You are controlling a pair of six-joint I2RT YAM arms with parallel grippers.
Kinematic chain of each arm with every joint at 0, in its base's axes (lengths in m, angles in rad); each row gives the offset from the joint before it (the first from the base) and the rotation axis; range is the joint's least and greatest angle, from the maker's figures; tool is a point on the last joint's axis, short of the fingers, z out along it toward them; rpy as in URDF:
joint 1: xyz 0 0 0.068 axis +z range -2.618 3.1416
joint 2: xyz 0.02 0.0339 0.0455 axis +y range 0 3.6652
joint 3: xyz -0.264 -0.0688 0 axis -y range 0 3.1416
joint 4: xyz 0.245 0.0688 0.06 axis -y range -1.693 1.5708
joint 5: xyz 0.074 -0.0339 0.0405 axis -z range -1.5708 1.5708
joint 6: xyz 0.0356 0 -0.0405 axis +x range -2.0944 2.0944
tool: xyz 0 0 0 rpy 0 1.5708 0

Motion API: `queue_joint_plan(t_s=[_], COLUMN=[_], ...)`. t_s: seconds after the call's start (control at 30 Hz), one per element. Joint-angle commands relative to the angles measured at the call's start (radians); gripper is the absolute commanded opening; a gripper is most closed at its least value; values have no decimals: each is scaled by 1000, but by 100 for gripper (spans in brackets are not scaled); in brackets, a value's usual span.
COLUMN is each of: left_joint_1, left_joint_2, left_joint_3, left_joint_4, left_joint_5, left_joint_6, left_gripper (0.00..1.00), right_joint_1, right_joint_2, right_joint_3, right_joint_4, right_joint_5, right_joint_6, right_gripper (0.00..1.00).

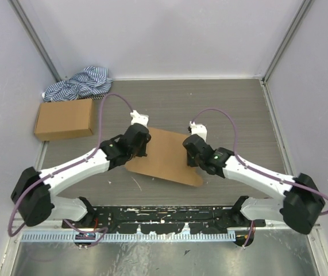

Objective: Fold the paper box

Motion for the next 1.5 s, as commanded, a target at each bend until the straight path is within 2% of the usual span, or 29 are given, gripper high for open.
queue_joint_plan(t_s=[0.0,0.13,0.33,0.6,0.73,1.03,1.23,1.47], left_joint_1=[14,17,21,64,134,182,190,190], left_joint_2=[93,148,182,227,270,342,342,229], left_joint_3=[-20,-36,-53,-57,-23,109,155,116], left_joint_4=[13,9,10,59,81,62,37,23], left_joint_5=[0,14,30,38,122,140,148,148], left_joint_6=[-2,-31,-53,-61,-59,-4,6,-16], left_gripper=[7,6,5,5,5,5,5,7], right_joint_1=[-24,-33,-60,-198,-227,-254,-254,-254], right_joint_2=[116,192,231,342,381,449,438,325], right_joint_3=[-24,-42,-39,15,63,173,189,186], right_joint_4=[134,189,220,286,295,304,293,250], right_joint_5=[-28,-54,-64,-194,-211,-252,-234,-109], right_joint_6=[-13,-3,-20,-98,-120,-119,-104,-123], right_gripper=[14,5,5,4,3,3,1,1])
